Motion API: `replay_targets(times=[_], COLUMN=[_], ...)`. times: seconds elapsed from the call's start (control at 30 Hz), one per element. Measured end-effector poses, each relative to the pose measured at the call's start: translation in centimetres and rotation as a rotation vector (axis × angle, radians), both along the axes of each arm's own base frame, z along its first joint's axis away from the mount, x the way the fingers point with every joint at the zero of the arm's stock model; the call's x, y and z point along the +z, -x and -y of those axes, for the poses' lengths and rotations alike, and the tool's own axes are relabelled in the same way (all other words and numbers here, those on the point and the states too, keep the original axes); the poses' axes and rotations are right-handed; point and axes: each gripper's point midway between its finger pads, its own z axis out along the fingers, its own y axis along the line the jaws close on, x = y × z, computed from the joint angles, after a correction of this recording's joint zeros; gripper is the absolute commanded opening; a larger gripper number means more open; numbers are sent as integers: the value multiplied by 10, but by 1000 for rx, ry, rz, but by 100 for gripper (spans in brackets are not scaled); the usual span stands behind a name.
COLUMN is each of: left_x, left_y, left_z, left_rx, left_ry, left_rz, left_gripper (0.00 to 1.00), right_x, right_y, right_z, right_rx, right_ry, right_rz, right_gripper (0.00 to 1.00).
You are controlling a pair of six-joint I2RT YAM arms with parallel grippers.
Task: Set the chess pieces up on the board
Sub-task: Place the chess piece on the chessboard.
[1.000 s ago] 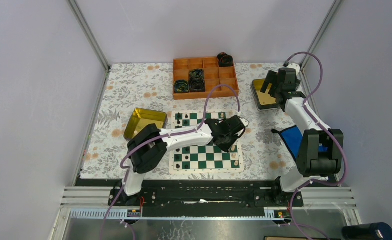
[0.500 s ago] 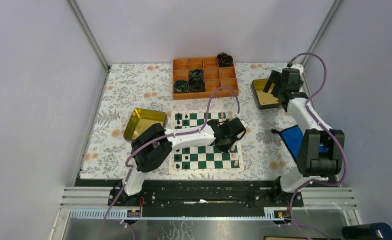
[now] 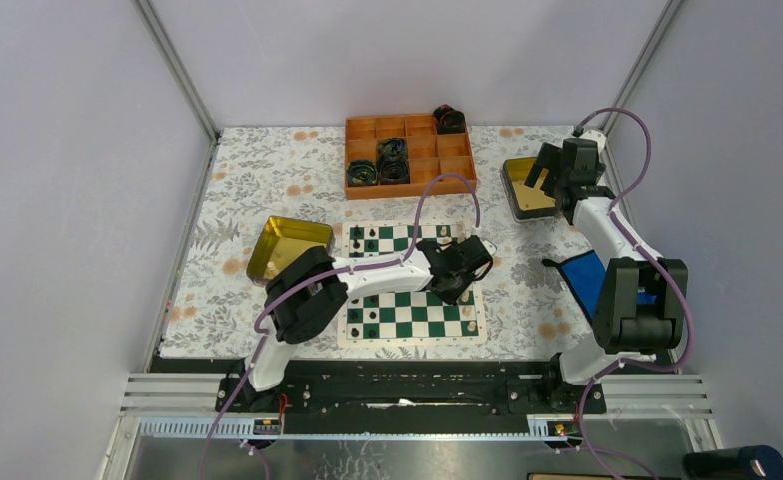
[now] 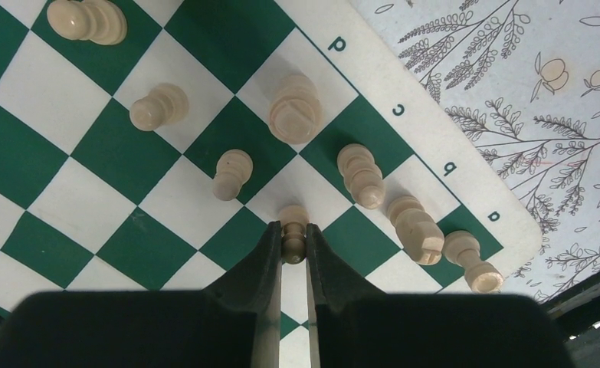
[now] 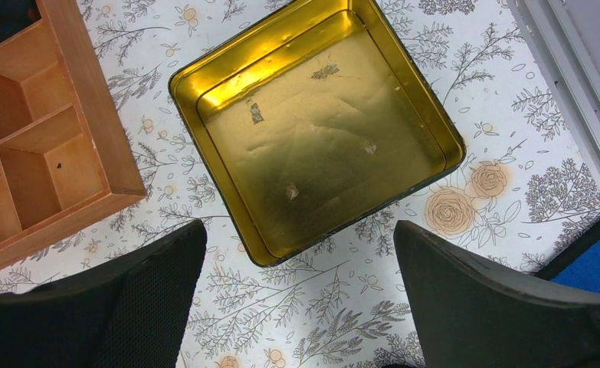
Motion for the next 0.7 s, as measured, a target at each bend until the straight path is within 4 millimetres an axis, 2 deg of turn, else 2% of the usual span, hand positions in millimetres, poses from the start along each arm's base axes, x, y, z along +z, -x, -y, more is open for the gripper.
replay_targets(times=[0.27,0.37,0.47,0.7], left_x=[-3,-4,-4,-3], left_y=[0,0,0,-1], left_z=[0,0,1,2], left_rx=[6,7,9,18], left_ry=[-3,-3,-2,1], left_rz=[-5,-6,-6,-4], left_gripper=[6,18,26,31], right_x=[-2,-1,-1,-2], right_y=[1,0,0,0], right_z=[0,0,0,-2], right_rx=[0,0,0,6], right_ry=[0,-1,-1,-5], right_rz=[-2,0,0,-1], right_gripper=[100,100,100,100])
